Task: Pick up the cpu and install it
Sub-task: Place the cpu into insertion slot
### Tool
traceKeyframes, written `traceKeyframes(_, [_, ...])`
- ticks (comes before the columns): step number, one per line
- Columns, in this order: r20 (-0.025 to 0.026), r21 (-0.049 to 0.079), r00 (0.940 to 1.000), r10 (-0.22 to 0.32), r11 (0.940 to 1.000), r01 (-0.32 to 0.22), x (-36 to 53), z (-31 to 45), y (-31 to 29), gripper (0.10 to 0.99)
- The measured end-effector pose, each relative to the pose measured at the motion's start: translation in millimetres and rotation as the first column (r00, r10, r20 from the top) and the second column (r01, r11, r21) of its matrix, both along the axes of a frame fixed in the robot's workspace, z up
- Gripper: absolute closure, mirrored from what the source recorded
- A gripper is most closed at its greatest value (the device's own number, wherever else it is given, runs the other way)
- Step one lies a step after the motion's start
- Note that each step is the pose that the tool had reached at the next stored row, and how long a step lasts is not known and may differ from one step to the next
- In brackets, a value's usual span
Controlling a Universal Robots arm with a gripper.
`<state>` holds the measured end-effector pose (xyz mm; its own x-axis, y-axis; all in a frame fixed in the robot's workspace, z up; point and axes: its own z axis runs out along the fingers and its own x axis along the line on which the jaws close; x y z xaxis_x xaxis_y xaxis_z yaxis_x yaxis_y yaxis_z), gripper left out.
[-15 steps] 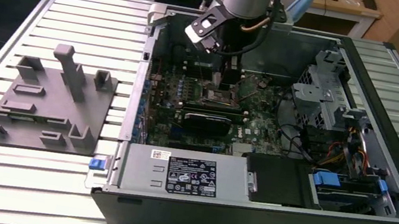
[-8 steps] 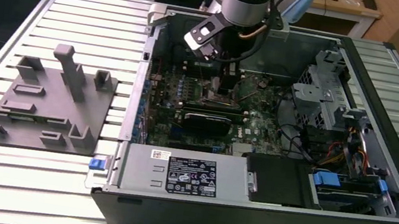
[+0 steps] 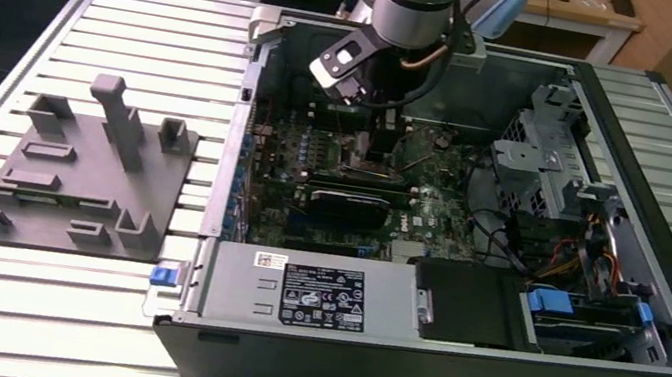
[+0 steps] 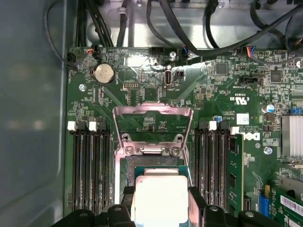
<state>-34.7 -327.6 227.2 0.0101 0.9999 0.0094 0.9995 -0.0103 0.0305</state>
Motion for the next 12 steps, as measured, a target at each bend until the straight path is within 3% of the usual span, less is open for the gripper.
traceKeyframes(12, [-0.0002,0.0,1.0,-0.002,1.0,0.002,0.0,-13.8,3.8,0.557])
